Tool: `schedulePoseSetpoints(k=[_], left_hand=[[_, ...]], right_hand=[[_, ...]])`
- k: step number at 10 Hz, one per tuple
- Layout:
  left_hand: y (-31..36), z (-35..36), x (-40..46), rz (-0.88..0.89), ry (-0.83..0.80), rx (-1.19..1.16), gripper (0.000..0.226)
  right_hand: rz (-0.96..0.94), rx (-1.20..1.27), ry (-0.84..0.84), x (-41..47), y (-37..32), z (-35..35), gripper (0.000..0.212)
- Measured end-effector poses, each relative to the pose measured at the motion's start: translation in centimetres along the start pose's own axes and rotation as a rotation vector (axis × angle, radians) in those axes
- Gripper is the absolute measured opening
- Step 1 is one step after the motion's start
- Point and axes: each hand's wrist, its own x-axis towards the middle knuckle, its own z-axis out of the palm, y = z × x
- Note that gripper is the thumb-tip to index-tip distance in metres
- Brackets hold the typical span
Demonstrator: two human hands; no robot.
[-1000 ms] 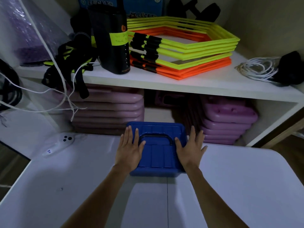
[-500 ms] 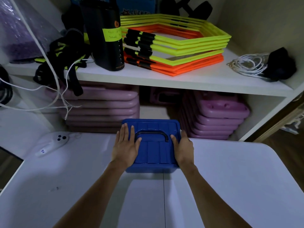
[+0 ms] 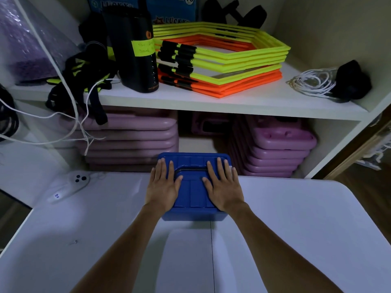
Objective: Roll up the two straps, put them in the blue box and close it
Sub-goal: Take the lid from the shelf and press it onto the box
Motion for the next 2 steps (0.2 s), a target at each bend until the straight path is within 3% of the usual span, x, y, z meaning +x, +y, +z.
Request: schedulePoseSetpoints(k=[1, 2], left_hand=[[-0.2, -0.6, 0.7, 0.01, -0.047, -0.046, 0.069], [-0.7, -1.9, -1.1, 0.05, -0.007, -0.221, 0.07]], right_hand=[[0.014, 0.045, -0.078, 0.6, -0.2, -1.2, 0.083], [0.052, 0.259, -0.114, -0.7, -0.4, -3.0, 0.065]])
